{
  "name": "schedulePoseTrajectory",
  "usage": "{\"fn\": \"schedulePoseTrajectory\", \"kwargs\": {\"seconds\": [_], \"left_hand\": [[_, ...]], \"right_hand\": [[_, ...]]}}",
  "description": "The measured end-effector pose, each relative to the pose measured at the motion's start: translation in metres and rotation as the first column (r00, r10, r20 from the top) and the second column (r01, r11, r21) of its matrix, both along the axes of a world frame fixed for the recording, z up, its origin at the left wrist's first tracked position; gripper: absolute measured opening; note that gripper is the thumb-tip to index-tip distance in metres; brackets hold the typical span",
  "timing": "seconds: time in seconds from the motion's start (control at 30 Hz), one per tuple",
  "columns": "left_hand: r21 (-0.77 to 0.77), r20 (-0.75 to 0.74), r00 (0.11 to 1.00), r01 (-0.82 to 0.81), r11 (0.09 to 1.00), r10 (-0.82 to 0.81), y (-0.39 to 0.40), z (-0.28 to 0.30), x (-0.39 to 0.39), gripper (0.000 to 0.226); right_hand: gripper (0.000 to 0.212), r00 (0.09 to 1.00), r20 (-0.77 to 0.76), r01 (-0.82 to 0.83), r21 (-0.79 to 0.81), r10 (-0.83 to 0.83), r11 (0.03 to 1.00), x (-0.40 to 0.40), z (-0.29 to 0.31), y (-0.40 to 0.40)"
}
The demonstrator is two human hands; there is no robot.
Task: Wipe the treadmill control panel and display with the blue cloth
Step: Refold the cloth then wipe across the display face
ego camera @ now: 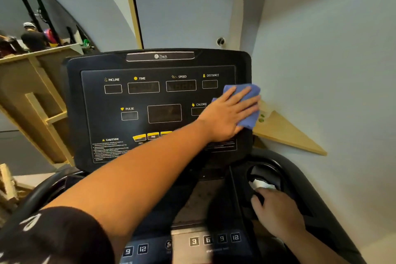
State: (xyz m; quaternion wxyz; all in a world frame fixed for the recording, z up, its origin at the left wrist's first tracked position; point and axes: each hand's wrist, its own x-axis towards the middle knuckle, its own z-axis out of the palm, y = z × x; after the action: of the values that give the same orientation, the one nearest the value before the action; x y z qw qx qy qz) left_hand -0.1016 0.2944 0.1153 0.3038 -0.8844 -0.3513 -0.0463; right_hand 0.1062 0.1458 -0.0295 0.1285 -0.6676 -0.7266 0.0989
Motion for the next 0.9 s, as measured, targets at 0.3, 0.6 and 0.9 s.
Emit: {"fn": "schedulePoseTrajectory", "kwargs": {"seconds": [0.3, 0.6, 0.9], "left_hand": [[-0.213, -0.178, 0.940, 0.251, 0.944, -0.290, -0.010, -0.031, -0.005, 0.064], [-0.315, -0.220, 0.934, 0.207, 0.926, -0.283, -0.049, -0.058, -0.057, 0.061], [-0.314, -0.143, 0.988, 0.002, 0.949, -0.050, -0.099, -0.066, -0.172, 0.061]], "right_hand": [[0.042, 1.000, -0.015, -0.013, 0.066, 0.014, 0.998, 0.002, -0.004, 0.002], [0.030, 1.000, 0.005, -0.011, 0.090, 0.010, 0.996, -0.001, 0.002, -0.002], [0.031, 1.000, -0.028, 0.012, -0.023, -0.013, 1.000, -0.003, 0.007, -0.004]]}}
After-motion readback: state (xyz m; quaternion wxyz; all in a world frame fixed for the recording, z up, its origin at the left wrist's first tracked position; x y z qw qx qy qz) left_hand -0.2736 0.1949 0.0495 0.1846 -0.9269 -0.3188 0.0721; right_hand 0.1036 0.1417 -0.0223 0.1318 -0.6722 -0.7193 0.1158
